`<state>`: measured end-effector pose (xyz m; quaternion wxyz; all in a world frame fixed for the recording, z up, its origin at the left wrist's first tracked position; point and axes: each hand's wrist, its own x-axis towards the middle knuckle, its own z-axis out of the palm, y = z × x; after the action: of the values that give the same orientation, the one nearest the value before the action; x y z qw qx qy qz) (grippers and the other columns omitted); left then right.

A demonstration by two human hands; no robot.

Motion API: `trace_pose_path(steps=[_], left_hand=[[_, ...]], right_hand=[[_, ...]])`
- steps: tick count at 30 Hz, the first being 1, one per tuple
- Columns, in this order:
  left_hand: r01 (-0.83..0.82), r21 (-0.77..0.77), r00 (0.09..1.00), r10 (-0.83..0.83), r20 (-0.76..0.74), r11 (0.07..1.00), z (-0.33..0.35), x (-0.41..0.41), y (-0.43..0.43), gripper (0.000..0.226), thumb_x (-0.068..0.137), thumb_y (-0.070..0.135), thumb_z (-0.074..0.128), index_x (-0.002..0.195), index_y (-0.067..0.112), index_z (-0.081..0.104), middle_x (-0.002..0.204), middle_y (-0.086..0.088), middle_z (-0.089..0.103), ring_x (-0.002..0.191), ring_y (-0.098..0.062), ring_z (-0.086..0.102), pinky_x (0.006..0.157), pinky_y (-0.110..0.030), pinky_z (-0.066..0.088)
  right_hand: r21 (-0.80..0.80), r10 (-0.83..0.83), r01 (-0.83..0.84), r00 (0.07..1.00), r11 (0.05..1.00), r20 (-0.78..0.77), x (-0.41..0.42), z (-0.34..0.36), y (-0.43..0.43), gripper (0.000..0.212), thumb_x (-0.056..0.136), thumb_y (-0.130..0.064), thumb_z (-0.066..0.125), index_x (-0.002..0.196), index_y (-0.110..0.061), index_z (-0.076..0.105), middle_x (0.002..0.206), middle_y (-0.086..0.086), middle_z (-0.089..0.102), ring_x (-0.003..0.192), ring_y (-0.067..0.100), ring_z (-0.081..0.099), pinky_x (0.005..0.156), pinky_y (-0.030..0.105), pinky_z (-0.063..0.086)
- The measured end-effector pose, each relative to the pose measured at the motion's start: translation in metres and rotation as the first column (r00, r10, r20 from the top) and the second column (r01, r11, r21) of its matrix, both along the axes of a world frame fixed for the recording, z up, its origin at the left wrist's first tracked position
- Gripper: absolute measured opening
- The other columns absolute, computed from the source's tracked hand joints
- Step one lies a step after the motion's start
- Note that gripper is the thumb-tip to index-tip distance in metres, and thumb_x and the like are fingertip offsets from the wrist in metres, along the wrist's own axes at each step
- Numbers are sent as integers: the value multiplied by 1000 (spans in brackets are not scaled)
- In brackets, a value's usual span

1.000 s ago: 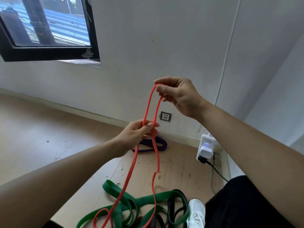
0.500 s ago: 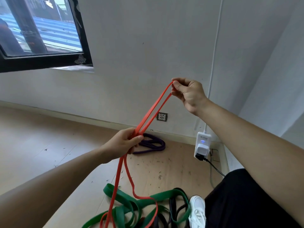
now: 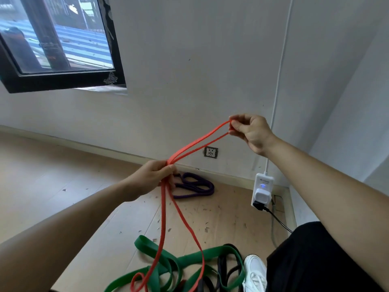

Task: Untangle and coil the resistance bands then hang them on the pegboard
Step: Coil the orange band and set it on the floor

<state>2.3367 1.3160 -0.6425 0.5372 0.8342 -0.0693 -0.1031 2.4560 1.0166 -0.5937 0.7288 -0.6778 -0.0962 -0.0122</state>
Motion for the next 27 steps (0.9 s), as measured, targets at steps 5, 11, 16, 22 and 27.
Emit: trace_pose_path(steps=[5,11,16,22,27], left_hand=[[-181,-47,965,186,182,982,17,4,30,21,102,22,55,107,10,71,80,-8,60,75,-22,60,78,-37,57],[-160,-119,959,183,217,980,33,2,22,23,102,23,55,110,11,72,79,-2,56,71,-14,54,69,-25,53],[-57,-41,982,63,180,998,41,3,9,23,104,22,53,111,11,72,74,1,52,67,-12,49,65,-25,46],[15,110,982,-36,187,994,45,0,-2,17,102,18,57,102,8,70,78,-6,61,66,-14,55,63,-23,50],[-39,144,957,-4,289,989,49,-4,3,14,96,21,64,102,10,68,78,-6,66,64,-12,62,64,-24,57]], right_hand=[[-308,188,-230,969,923,-158,-2,-30,-10,24,90,15,61,114,12,61,98,22,69,90,28,70,75,28,63],[-721,436,-548,821,424,-368,-6,-55,17,19,85,-5,77,103,-5,72,105,21,74,87,15,66,82,37,55],[-746,500,-593,765,302,-405,-21,-42,52,55,82,-15,83,133,-17,62,125,0,68,108,7,63,100,32,51],[-480,670,-651,724,588,-162,-46,-6,99,40,90,-17,75,124,0,64,113,17,68,107,23,65,95,32,52],[-476,660,-663,723,578,-206,-44,1,101,27,96,-15,66,109,8,69,79,8,63,74,20,63,80,33,58]])
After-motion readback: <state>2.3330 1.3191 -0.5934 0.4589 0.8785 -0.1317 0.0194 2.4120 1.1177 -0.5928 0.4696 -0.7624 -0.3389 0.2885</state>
